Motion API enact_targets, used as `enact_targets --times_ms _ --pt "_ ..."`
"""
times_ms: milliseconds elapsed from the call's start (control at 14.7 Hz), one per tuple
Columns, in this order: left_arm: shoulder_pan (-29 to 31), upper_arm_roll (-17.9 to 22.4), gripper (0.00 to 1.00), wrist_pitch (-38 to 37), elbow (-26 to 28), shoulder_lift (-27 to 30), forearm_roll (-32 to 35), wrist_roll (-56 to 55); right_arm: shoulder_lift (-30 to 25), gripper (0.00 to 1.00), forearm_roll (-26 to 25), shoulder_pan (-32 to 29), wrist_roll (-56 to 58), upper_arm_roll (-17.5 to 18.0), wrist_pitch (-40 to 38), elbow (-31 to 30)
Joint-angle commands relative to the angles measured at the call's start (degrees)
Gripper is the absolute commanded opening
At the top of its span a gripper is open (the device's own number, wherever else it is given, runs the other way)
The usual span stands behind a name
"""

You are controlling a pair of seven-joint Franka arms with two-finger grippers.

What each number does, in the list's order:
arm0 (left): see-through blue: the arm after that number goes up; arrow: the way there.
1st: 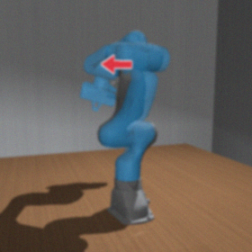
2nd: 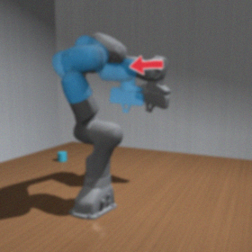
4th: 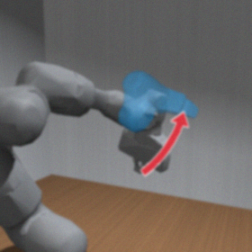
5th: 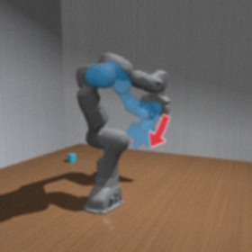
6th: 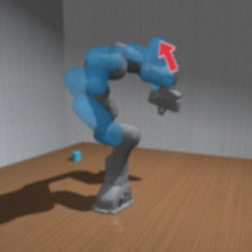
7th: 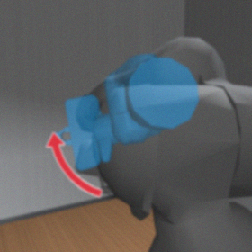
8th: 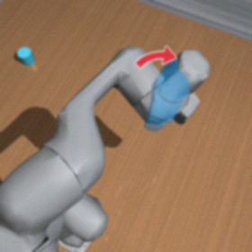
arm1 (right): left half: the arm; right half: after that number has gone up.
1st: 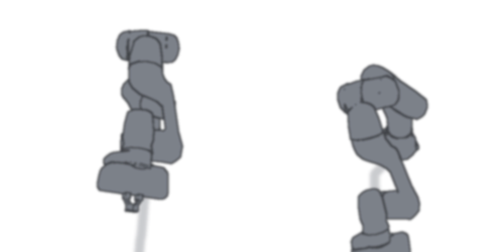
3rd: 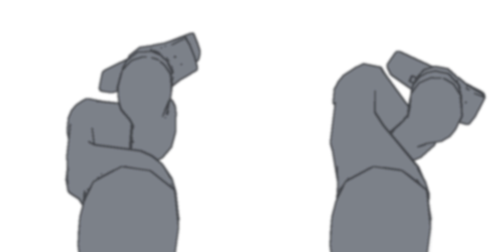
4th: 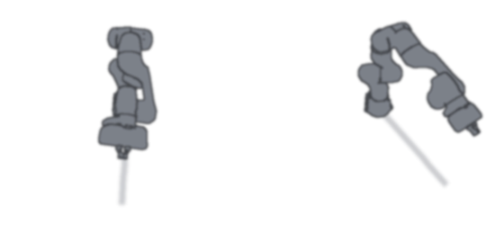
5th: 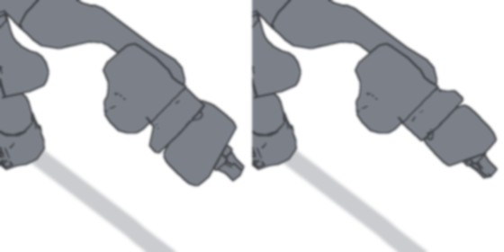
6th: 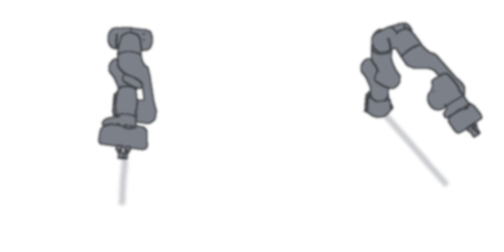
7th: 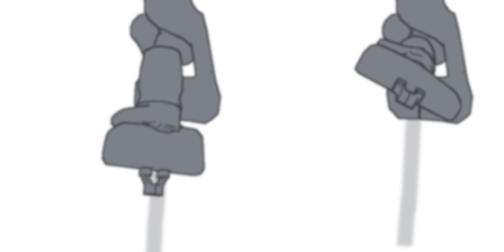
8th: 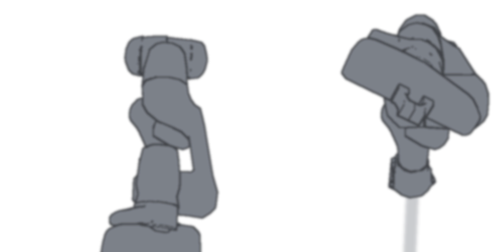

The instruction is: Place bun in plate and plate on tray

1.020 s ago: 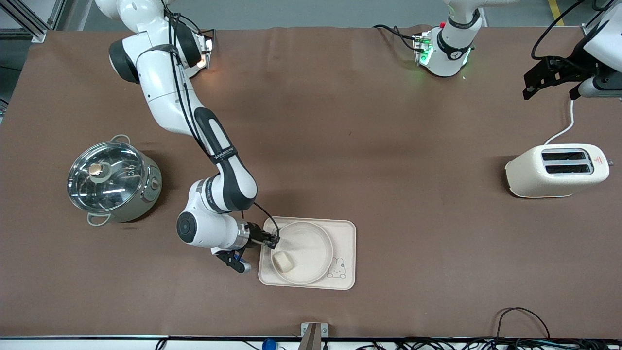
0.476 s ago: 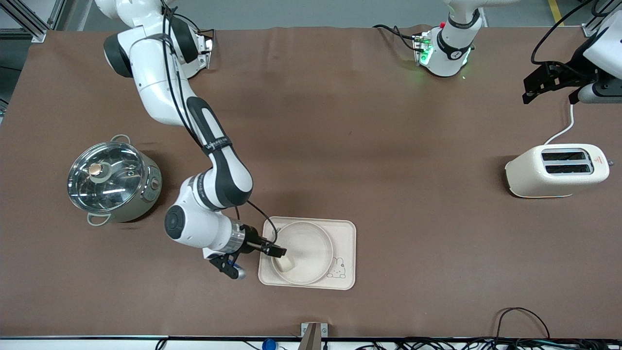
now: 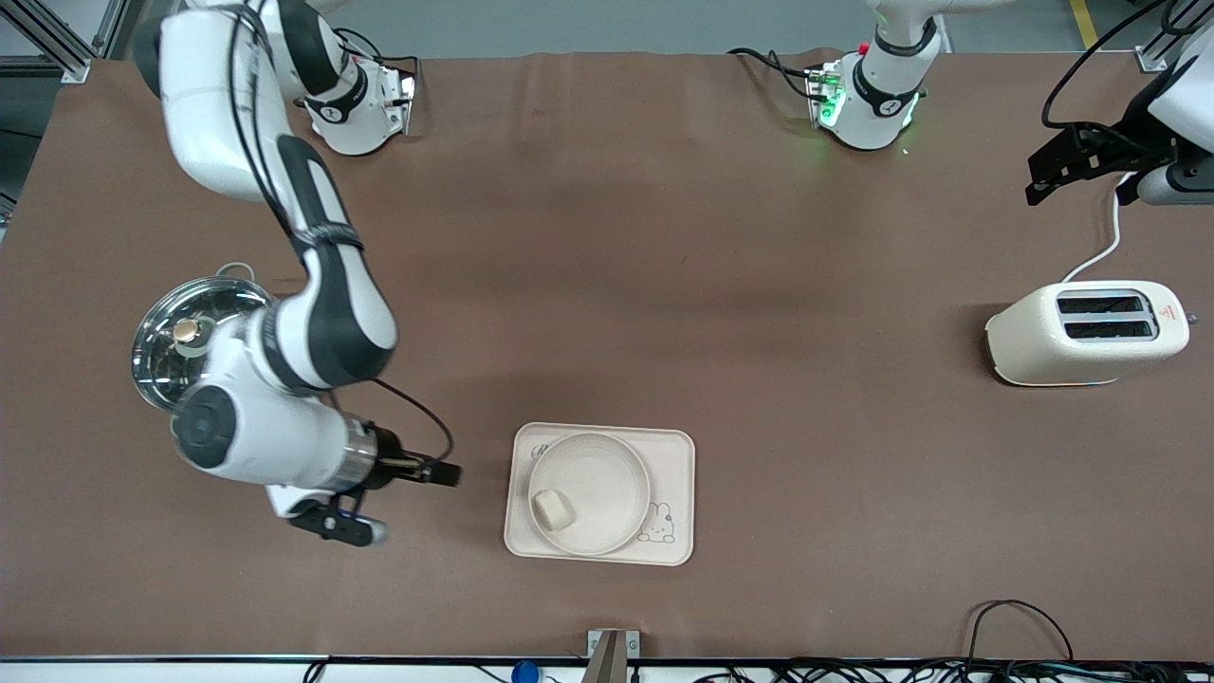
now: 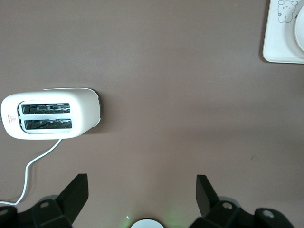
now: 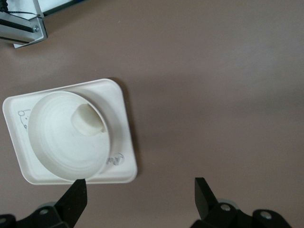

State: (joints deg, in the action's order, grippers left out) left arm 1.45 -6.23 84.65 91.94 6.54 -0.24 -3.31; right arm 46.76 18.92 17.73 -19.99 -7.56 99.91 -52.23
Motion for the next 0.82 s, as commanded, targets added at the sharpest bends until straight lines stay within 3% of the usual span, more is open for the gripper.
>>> enact_targets --times_ms 0,136,476,612,748 --pt "-0.04 -0.01 1.00 -0.80 -1.06 0.14 0.24 0.76 -11.74 1.00 -2.83 -5.32 7.84 0.97 -10.21 -6.02" --pt "-0.13 -0.01 1.00 -0.80 -1.06 0.05 0.33 0.42 -20.52 1.00 -5.28 -9.36 9.09 1.06 -13.76 -13.12" --pt "-0.04 -0.19 1.00 -0.80 -1.15 0.14 0.33 0.24 -42.85 1.00 -16.63 -9.90 10.06 0.97 -12.64 -34.92" --pt "-0.04 -0.19 1.00 -0.89 -1.06 0.32 0.33 -0.02 -48.23 1.00 -16.90 -13.31 10.06 0.97 -13.76 -39.43" --pt "-0.13 -0.37 1.00 -2.20 -1.15 0.41 0.33 0.06 -51.05 1.00 -17.60 -19.11 10.23 0.97 -19.11 -39.80"
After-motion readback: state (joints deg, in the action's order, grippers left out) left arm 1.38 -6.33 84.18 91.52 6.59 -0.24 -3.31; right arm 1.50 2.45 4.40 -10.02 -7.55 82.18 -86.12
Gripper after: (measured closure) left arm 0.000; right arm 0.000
